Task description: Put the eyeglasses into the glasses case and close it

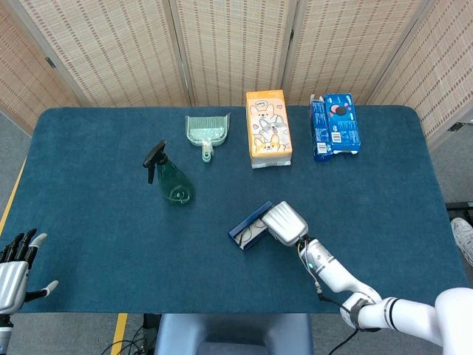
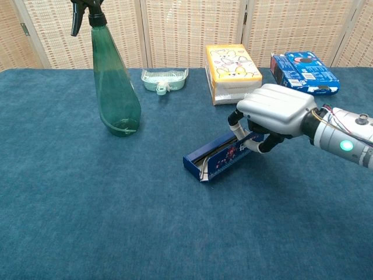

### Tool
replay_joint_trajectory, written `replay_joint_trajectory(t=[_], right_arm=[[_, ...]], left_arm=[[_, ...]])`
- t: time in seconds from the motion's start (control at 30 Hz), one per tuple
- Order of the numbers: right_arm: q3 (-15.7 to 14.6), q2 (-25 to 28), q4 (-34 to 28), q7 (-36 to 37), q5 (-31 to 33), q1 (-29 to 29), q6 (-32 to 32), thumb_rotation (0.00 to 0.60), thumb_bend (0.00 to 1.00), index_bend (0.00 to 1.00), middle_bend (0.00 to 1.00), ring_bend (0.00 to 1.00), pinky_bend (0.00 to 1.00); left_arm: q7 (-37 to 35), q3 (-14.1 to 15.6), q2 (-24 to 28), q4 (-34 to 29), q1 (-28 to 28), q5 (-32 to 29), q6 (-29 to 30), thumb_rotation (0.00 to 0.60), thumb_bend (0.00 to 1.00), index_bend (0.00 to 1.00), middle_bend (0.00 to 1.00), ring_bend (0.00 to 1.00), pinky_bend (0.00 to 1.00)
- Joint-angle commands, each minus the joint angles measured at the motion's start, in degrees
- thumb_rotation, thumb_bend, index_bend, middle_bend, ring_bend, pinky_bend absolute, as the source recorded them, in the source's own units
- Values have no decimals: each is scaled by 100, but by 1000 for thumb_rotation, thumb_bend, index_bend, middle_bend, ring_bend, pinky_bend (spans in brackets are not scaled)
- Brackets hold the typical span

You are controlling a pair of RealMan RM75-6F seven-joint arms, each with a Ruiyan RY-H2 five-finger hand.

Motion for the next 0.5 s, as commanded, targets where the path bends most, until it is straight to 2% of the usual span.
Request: replay_joint_trajectory(t=[0.03,0.5], right_arm=[[79,-107,110,-67,106,95,-93,600,484,679,1000,1000,1000],[343,-488,485,-169,324,481,-214,600,484,679,1000,1000,1000]], left_arm=[[-10,-2,-1,5,5,-2,7,600,130,141,71,48,175],[-25,11,39,1,53,-56,11,600,130,141,71,48,176]])
